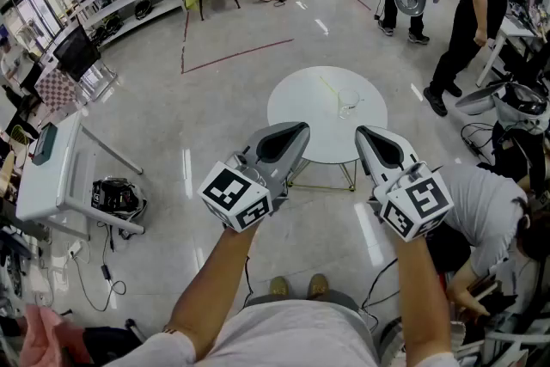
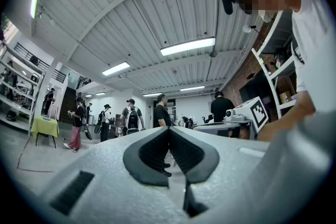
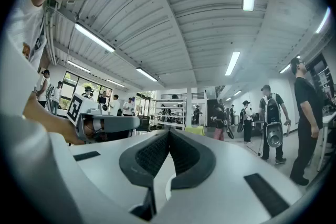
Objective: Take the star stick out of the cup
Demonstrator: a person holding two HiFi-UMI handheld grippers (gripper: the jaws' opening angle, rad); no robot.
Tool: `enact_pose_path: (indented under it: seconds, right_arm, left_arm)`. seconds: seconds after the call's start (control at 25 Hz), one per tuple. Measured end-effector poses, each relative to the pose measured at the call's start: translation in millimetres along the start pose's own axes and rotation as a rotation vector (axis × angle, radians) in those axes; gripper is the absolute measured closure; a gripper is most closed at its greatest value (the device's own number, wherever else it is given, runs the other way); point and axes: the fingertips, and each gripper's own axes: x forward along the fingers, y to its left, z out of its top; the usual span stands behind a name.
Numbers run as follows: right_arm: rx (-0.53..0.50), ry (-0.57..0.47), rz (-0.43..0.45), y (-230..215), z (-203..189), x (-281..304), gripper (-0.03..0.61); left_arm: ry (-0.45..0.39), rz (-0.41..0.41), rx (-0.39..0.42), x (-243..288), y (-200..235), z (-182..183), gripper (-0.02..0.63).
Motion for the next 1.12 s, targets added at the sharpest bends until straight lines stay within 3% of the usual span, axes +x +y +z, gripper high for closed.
enact_pose_path:
  seconds: [0.64, 1.12]
  right_arm:
    - [0.045, -0.015, -0.045, -48, -20, -10, 0.566]
    - [0.042, -0.015, -0.023, -94, -36, -10, 0.566]
  left_arm:
    - [0.016, 0.031, -0.016, 27, 8, -26, 0.598]
    - [0.048, 0.076, -0.009, 62, 9, -47, 0.598]
